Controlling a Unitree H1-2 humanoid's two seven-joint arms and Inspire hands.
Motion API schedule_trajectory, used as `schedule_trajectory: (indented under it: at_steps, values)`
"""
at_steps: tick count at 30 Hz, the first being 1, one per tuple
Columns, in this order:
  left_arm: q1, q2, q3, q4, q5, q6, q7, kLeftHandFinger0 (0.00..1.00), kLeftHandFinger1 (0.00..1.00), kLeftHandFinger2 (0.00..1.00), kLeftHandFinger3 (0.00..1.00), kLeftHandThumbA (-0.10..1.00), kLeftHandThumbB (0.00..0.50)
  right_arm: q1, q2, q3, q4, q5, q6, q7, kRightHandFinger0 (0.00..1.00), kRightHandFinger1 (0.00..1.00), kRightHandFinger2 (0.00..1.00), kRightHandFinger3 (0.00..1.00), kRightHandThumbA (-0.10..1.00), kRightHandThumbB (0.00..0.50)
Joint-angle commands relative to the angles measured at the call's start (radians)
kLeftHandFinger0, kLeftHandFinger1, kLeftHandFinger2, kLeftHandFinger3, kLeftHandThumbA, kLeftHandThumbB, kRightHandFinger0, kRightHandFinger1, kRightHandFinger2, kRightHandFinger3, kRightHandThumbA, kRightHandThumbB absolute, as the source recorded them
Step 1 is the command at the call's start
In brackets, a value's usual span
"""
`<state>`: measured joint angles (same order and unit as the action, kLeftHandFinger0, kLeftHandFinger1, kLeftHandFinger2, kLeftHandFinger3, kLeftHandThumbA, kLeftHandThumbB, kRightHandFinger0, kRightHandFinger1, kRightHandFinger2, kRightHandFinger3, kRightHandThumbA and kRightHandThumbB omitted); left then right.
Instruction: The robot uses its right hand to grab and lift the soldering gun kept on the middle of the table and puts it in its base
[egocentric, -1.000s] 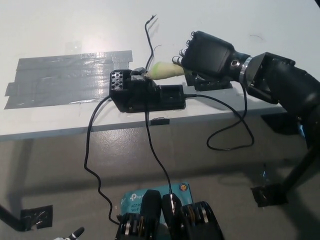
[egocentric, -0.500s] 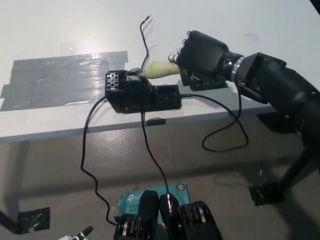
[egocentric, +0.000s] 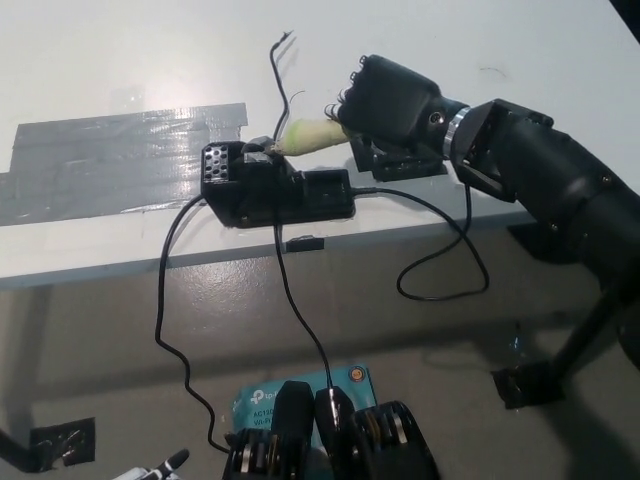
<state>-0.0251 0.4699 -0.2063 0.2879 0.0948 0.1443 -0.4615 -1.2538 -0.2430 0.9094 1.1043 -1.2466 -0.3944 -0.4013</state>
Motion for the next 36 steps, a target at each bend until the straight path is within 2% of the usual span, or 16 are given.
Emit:
schedule_trajectory:
  at_steps: [1,4,9,12,16,18,19,24,27,28,30,31,32,33,34,36]
  values:
    - [-0.013,0.004,0.003,-0.008,0.000,0.014,-0.004,0.09,0.28,0.40,0.60,1.00,0.500,-0.093,0.073,0.005,-0.024,0.019,-0.027,-0.035,0.00,0.00,0.42,0.20,-0.10,0.169]
    - [-0.015,0.009,-0.002,-0.008,0.002,0.003,-0.011,0.09,0.30,0.43,0.62,1.00,0.500,-0.070,0.080,-0.027,-0.045,0.057,-0.024,-0.007,0.00,0.00,0.42,0.34,-0.10,0.237]
    - [-0.019,0.010,-0.005,-0.012,0.003,0.007,-0.013,0.10,0.30,0.43,0.62,1.00,0.500,-0.049,0.092,-0.027,-0.054,0.060,-0.043,-0.031,0.00,0.00,0.43,0.45,-0.10,0.211]
    - [-0.022,0.005,-0.003,0.003,-0.002,-0.001,-0.013,0.11,0.30,0.43,0.63,1.00,0.500,-0.047,0.104,-0.032,-0.060,0.070,-0.052,-0.024,0.00,0.00,0.31,0.35,-0.10,0.164]
    - [-0.025,-0.001,-0.007,0.007,-0.002,0.002,-0.013,0.11,0.31,0.44,0.64,1.00,0.500,-0.047,0.105,-0.055,-0.065,0.121,-0.075,0.003,0.00,0.02,0.37,0.33,-0.10,0.148]
    - [-0.023,0.003,-0.008,0.004,0.003,-0.003,-0.010,0.11,0.31,0.43,0.65,1.00,0.500,-0.059,0.103,-0.061,-0.066,0.110,-0.075,0.004,0.00,0.00,0.21,0.42,-0.10,0.137]
    - [-0.021,0.004,-0.007,-0.004,0.002,0.001,-0.010,0.11,0.31,0.43,0.64,1.00,0.500,-0.066,0.100,-0.054,-0.055,0.102,-0.076,-0.055,0.00,0.00,0.14,0.40,-0.10,0.209]
    - [-0.020,0.006,-0.001,0.005,-0.010,-0.001,-0.016,0.11,0.31,0.42,0.62,1.00,0.500,-0.105,0.073,-0.035,-0.053,0.104,-0.076,-0.051,0.00,0.00,0.13,0.40,-0.10,0.256]
    - [-0.021,0.012,-0.006,-0.001,-0.001,-0.009,-0.017,0.10,0.30,0.42,0.64,1.00,0.500,-0.095,0.069,-0.049,-0.043,0.081,-0.064,-0.045,0.00,0.00,0.19,0.48,-0.10,0.227]
    - [-0.018,0.010,-0.004,-0.001,-0.003,-0.008,-0.015,0.09,0.29,0.41,0.63,1.00,0.500,-0.089,0.077,-0.068,-0.044,0.113,-0.053,0.050,0.00,0.00,0.08,0.50,-0.08,0.189]
    - [-0.012,0.009,-0.004,-0.002,-0.001,-0.007,-0.014,0.09,0.29,0.41,0.63,1.00,0.500,-0.068,0.089,-0.094,-0.044,0.141,-0.038,0.071,0.00,0.00,0.01,0.53,0.00,0.220]
    - [-0.010,0.009,-0.003,-0.002,-0.001,0.000,-0.013,0.09,0.29,0.41,0.63,1.00,0.500,-0.057,0.096,-0.116,-0.051,0.174,-0.034,0.166,0.14,0.21,0.33,0.84,-0.05,0.167]
    - [-0.007,0.009,-0.001,-0.001,-0.003,-0.001,-0.012,0.09,0.28,0.41,0.63,1.00,0.500,-0.054,0.101,-0.120,-0.051,0.178,-0.031,0.194,0.11,0.19,0.36,0.91,-0.05,0.161]
    - [-0.008,0.010,-0.004,0.003,0.000,-0.009,-0.013,0.09,0.29,0.42,0.64,1.00,0.500,-0.044,0.097,-0.117,-0.054,0.174,-0.030,0.215,0.63,0.72,0.80,1.00,0.04,0.187]
    - [-0.008,0.010,-0.005,0.004,0.001,-0.008,-0.013,0.10,0.29,0.42,0.64,1.00,0.500,-0.036,0.095,-0.118,-0.078,0.168,0.003,0.272,0.90,0.97,1.00,1.00,0.20,0.217]
    - [-0.011,0.008,-0.002,0.011,-0.004,-0.007,-0.014,0.10,0.29,0.43,0.64,1.00,0.500,-0.016,0.098,-0.131,-0.142,0.170,0.113,0.438,1.00,1.00,1.00,1.00,0.38,0.358]
